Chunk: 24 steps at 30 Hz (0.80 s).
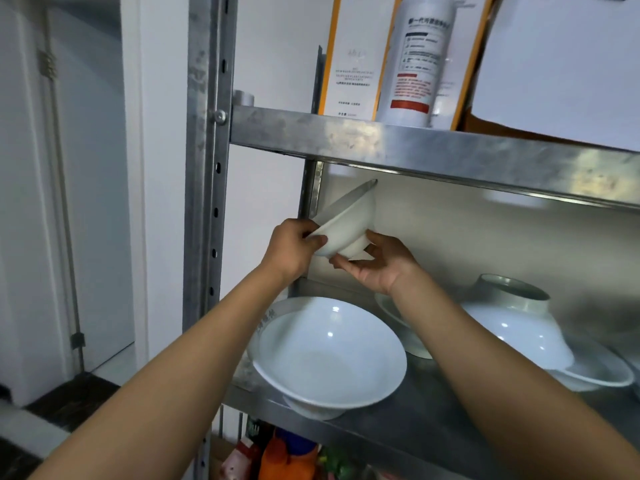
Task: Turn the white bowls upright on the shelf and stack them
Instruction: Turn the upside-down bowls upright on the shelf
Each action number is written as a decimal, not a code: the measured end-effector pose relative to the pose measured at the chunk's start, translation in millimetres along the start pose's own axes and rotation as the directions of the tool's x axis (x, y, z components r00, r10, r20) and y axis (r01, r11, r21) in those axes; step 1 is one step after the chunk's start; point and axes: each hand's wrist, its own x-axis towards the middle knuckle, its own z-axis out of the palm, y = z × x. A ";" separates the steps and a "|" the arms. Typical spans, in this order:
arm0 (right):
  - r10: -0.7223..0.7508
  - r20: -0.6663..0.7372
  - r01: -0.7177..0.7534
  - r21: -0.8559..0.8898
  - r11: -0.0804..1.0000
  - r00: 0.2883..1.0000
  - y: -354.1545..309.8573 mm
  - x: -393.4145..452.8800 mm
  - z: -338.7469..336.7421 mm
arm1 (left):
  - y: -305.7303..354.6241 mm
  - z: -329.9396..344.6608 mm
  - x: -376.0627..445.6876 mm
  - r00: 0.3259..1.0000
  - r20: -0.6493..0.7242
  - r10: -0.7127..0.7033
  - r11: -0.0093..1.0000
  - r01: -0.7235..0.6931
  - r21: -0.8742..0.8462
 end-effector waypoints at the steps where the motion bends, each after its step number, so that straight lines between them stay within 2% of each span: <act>1: -0.002 0.003 0.003 -0.057 0.998 1.000 -1.4 -1.2 -1.9 | 3.9 -0.4 1.2 0.999 -0.026 0.025 0.999 -0.024 0.034; 3: -0.011 -0.028 0.002 -0.283 0.959 1.000 -4.9 -5.0 -6.5 | 9.2 -1.8 4.8 0.997 -0.040 0.058 0.993 -0.054 0.101; 5: -0.060 -0.107 -0.008 -0.544 0.839 0.992 -6.4 -9.1 -14.5 | 9.6 -3.3 7.1 0.997 -0.009 0.075 0.982 -0.072 0.174; 6: -0.144 -0.145 0.009 -0.673 0.740 0.979 -6.8 -10.5 -18.9 | 8.5 -2.5 7.6 0.997 0.011 0.077 0.976 -0.077 0.205; 8: -0.430 -0.157 0.043 -0.906 0.421 0.889 -9.0 -12.2 -26.0 | 4.3 0.5 6.7 0.997 0.041 0.064 0.964 -0.072 0.256; 10: -0.650 -0.059 0.008 -0.995 0.100 0.757 -13.5 -20.8 -29.4 | 1.9 6.8 6.4 0.996 0.069 0.062 0.946 -0.080 0.313; 11: -0.698 -0.014 -0.007 -1.000 0.013 0.716 -16.6 -25.4 -30.4 | 0.9 9.6 6.5 0.995 0.083 0.062 0.934 -0.087 0.348; 14: -0.748 0.047 0.004 -0.998 -0.059 0.662 -28.2 -35.5 -34.9 | -2.9 15.0 9.3 0.994 0.101 0.046 0.899 -0.085 0.430; 19: -0.754 0.126 0.082 -0.992 -0.096 0.645 -35.3 -49.8 -37.6 | -12.5 20.8 8.8 0.988 0.152 0.001 0.848 -0.081 0.524; 24: -0.693 0.165 0.110 -0.986 -0.123 0.702 -32.0 -56.3 -35.7 | -15.7 18.4 12.7 0.961 0.261 -0.088 0.819 -0.079 0.568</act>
